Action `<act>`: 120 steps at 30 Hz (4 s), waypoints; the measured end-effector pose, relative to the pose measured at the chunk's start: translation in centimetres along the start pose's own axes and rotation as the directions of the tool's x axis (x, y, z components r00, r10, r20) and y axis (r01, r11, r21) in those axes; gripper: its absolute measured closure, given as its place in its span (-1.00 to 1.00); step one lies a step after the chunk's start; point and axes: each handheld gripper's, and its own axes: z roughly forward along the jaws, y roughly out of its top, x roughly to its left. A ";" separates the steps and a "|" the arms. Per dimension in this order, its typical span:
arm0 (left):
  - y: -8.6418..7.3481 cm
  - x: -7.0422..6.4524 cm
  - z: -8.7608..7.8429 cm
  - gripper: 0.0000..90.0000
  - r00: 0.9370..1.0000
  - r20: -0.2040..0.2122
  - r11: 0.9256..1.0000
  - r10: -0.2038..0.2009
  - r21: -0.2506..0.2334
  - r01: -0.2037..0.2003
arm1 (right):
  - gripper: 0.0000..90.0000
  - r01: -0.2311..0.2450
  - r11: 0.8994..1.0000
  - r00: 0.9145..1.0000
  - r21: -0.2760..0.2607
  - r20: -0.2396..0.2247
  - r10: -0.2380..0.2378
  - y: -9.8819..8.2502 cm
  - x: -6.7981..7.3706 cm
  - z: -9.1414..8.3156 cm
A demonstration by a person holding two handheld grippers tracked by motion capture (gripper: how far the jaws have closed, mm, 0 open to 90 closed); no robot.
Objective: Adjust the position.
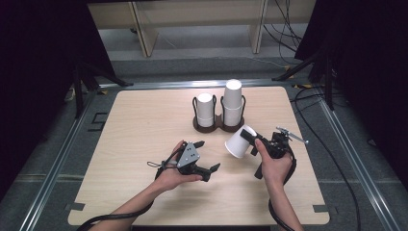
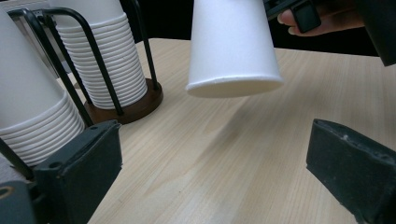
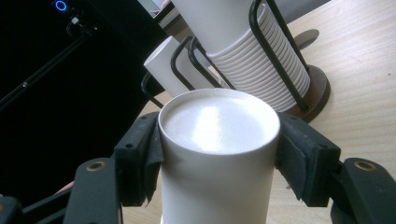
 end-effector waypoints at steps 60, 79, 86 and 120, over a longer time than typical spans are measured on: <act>0.9 -0.3 5.5 -0.91 0.998 0.057 0.999 -0.024 -0.045 0.026 | -0.21 -0.153 0.988 0.985 -0.002 -0.086 0.152 0.4 -0.5 0.7; 1.3 -0.4 6.5 -0.89 0.997 0.062 0.997 -0.046 -0.051 0.049 | -0.21 -0.167 0.986 0.983 0.009 -0.075 0.167 0.4 -0.3 0.8; 1.3 -0.4 6.7 -0.89 0.997 0.056 0.997 -0.054 -0.053 0.057 | -0.21 -0.160 0.987 0.983 -0.001 -0.088 0.159 0.5 -0.3 0.8; 2.3 0.2 6.2 -0.48 0.998 0.050 0.997 -0.048 -0.050 0.050 | -0.29 -0.112 0.993 0.988 -0.030 -0.113 0.109 0.2 -0.1 1.0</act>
